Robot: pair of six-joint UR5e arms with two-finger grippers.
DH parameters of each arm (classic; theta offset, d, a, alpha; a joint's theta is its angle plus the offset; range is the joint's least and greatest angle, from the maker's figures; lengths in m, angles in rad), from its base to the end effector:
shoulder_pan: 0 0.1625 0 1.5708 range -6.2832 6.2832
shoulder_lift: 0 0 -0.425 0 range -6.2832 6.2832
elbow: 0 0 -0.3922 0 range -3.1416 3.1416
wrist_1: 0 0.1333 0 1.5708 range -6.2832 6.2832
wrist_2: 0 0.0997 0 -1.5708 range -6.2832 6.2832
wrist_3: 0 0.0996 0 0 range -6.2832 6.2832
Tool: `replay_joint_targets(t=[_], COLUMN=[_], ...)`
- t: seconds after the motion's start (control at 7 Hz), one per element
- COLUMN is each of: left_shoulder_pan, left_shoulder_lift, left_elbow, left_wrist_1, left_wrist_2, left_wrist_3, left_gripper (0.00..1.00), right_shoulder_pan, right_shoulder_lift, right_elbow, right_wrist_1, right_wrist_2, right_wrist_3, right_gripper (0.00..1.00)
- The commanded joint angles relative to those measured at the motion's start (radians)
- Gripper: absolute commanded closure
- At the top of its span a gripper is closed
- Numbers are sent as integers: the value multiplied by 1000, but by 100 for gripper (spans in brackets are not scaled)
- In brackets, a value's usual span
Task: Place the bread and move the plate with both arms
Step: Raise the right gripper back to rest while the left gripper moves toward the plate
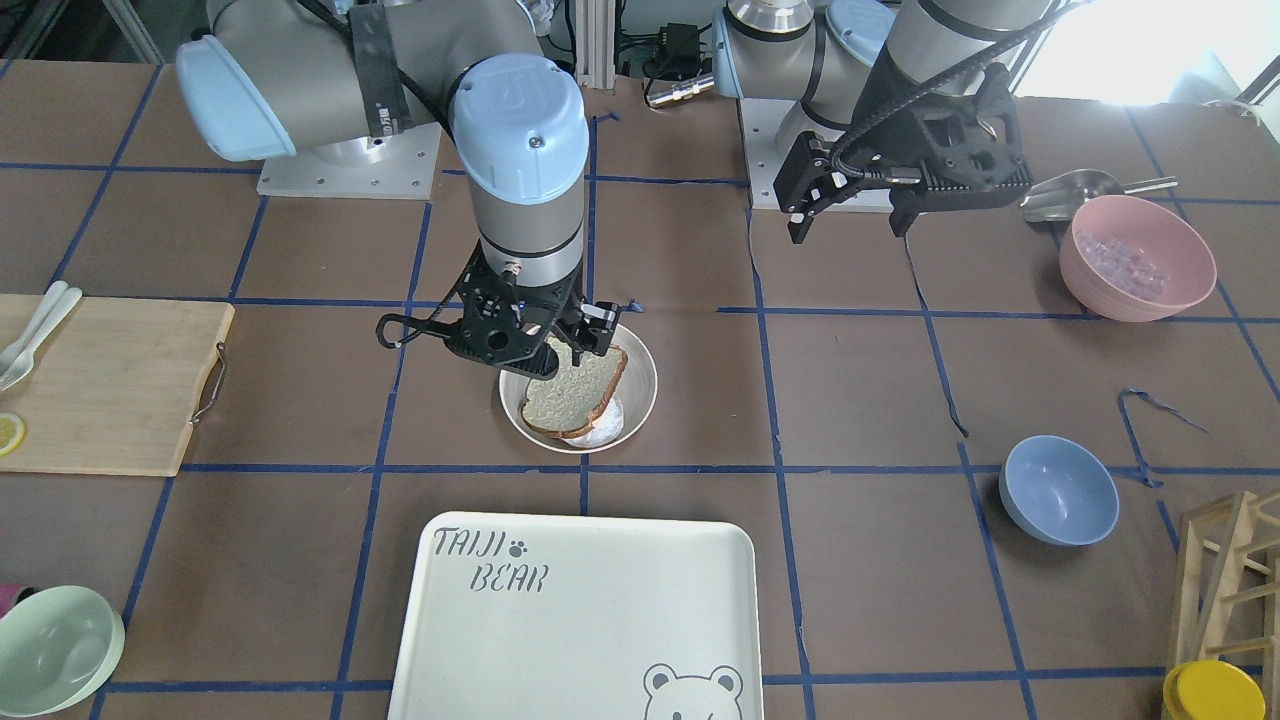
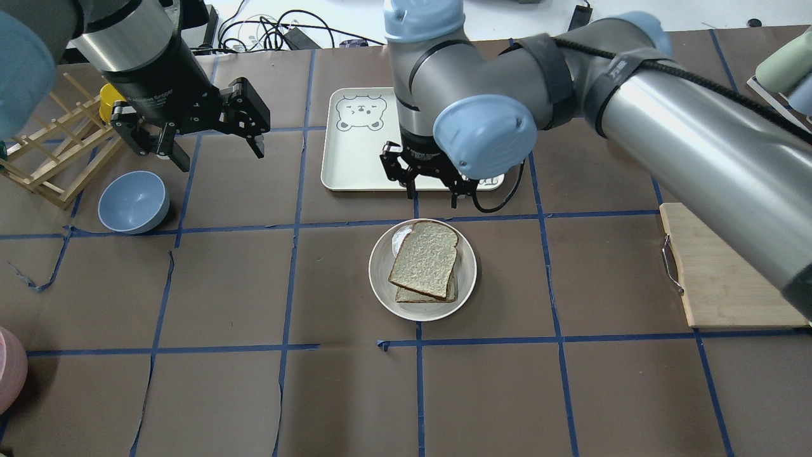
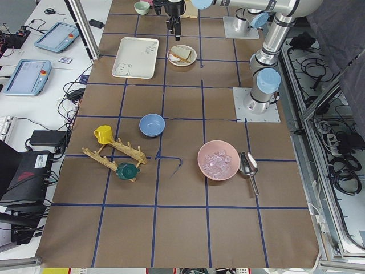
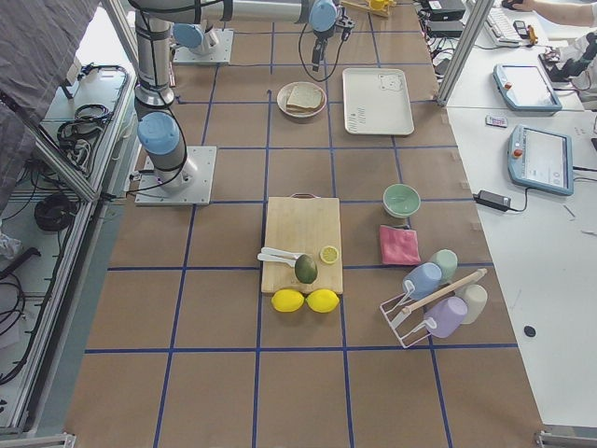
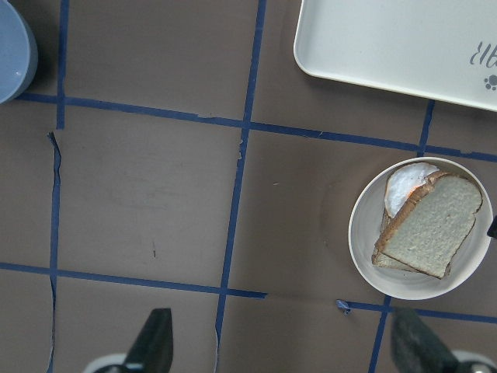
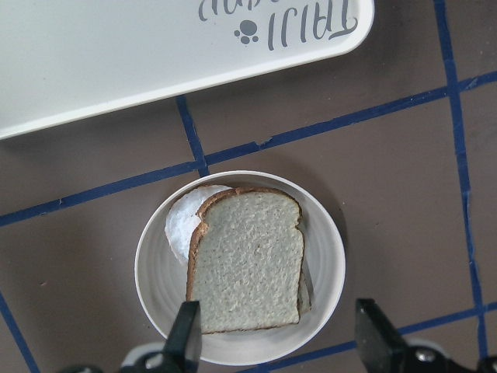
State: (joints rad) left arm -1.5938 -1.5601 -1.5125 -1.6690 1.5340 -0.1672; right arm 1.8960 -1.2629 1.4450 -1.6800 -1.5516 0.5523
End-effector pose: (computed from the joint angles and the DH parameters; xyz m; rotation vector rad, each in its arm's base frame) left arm -0.1480 -0.4802 0.5121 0.2247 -3.0992 -0.0506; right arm 0.3220 -0.5317 0.3899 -0.3553 -3.1056 -0.1159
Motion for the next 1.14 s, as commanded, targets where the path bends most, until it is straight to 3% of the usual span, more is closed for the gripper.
replay_joint_targets(t=[0.0, 0.14, 0.57, 1.0], left_shoulder_pan=[0, 0, 0, -2], left_shoulder_lift=[0, 2, 0, 2], left_elbow=[0, 0, 0, 0], left_wrist_1=[0, 0, 0, -2], left_wrist_2=[0, 1, 0, 1], left_wrist_3=[0, 0, 0, 2], left_gripper=[0, 0, 0, 0], right_shoulder_pan=[-116, -156, -218, -218], right_shoulder_lift=[-4, -7, -140, -220], right_elbow=[-147, -205, -198, -80], right_wrist_1=[133, 181, 290, 293], right_wrist_2=[-8, -8, -7, 1], right_wrist_3=[-367, -482, -764, -761], right_gripper=[15, 0, 0, 0])
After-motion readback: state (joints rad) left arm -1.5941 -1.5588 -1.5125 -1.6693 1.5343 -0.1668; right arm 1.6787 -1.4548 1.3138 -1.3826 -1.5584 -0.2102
